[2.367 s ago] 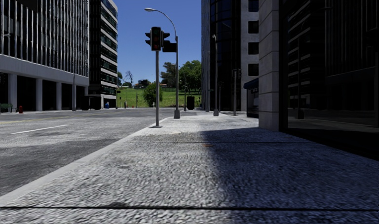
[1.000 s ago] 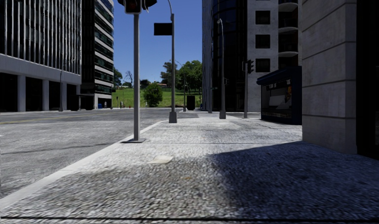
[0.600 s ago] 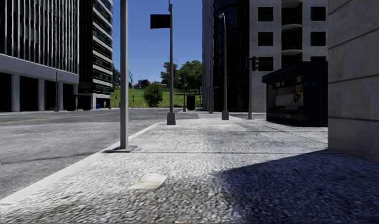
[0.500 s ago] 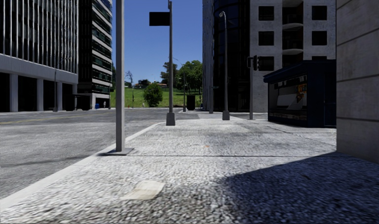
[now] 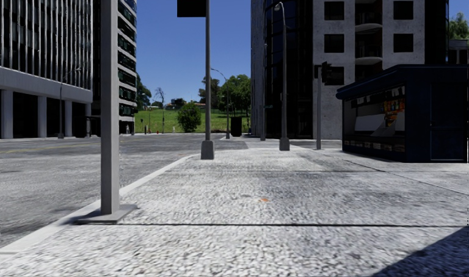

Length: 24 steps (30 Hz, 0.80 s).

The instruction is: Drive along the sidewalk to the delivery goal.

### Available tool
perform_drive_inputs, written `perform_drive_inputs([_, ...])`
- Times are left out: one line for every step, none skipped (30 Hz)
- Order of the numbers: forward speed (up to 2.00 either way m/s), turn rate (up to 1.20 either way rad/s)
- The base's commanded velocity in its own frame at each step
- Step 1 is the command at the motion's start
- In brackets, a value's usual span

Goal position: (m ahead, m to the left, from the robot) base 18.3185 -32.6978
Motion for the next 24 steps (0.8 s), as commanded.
perform_drive_inputs([2.0, 0.0])
perform_drive_inputs([2.0, 0.0])
perform_drive_inputs([2.0, 0.0])
perform_drive_inputs([2.0, 0.0])
perform_drive_inputs([2.0, 0.0])
perform_drive_inputs([2.0, 0.0])
perform_drive_inputs([2.0, 0.0])
perform_drive_inputs([2.0, 0.0])
perform_drive_inputs([2.0, 0.0])
perform_drive_inputs([2.0, 0.0])
perform_drive_inputs([2.0, 0.0])
perform_drive_inputs([2.0, 0.0])
perform_drive_inputs([2.0, 0.0])
perform_drive_inputs([2.0, 0.0])
perform_drive_inputs([2.0, 0.0])
perform_drive_inputs([2.0, 0.0])
perform_drive_inputs([2.0, 0.0])
perform_drive_inputs([2.0, 0.0])
perform_drive_inputs([2.0, 0.0])
perform_drive_inputs([2.0, 0.0])
perform_drive_inputs([2.0, 0.0])
perform_drive_inputs([2.0, 0.0])
perform_drive_inputs([2.0, 0.0])
perform_drive_inputs([2.0, 0.0])
